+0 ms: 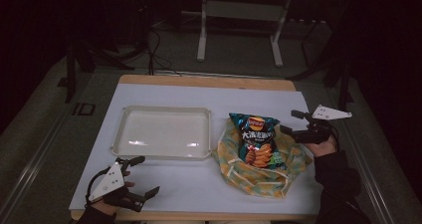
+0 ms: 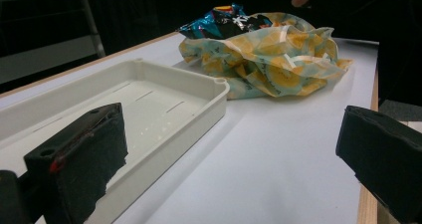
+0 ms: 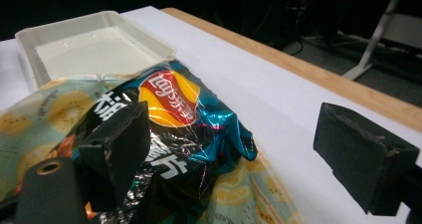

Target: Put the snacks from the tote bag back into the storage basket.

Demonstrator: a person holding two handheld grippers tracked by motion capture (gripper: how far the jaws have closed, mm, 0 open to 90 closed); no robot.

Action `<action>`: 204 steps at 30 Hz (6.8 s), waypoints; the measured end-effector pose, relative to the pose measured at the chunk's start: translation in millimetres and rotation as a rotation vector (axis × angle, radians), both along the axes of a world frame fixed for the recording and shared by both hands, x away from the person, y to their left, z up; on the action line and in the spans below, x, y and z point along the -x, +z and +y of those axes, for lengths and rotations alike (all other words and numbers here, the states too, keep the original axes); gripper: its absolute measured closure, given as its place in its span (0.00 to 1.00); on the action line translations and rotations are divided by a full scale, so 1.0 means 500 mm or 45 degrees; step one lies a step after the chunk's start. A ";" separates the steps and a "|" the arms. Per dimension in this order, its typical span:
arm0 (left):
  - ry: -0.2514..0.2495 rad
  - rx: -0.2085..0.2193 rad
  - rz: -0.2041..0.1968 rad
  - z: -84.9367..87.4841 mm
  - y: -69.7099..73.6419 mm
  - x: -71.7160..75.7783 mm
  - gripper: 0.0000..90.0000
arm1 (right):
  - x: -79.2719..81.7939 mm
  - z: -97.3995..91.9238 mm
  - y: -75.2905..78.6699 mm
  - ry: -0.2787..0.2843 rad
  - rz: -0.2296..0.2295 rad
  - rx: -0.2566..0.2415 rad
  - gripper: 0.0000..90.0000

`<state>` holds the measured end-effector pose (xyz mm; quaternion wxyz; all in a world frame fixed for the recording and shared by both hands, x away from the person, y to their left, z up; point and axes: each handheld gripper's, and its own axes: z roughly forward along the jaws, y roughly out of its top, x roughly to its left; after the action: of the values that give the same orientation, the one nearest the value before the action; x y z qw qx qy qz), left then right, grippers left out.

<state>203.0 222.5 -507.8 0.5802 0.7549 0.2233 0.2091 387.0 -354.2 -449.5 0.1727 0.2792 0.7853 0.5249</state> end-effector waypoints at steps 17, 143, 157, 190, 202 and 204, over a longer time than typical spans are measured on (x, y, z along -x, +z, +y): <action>-0.003 -0.012 0.006 -0.001 -0.003 0.000 0.00 | -0.059 0.042 -0.046 0.043 0.111 0.064 0.18; 0.050 0.014 -0.021 0.000 -0.007 -0.003 0.00 | -0.006 0.363 0.261 0.268 -0.185 -0.151 1.00; 0.051 0.015 -0.027 0.003 -0.005 -0.002 0.00 | -0.002 0.478 0.193 0.309 -0.127 -0.262 1.00; 0.042 0.014 -0.021 0.004 -0.009 -0.003 0.00 | -0.054 0.555 -0.005 0.335 0.133 -0.243 1.00; 0.035 0.015 -0.015 0.003 -0.011 -0.004 0.00 | -0.085 0.552 -0.017 0.260 0.171 -0.087 0.99; 0.034 0.015 -0.013 0.003 -0.012 -0.004 0.00 | -0.091 0.556 -0.017 0.252 0.181 -0.078 0.99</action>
<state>205.0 223.9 -513.7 0.5831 0.7472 0.2315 0.2192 432.3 -76.3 -458.0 0.0552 0.2418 0.8029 0.5421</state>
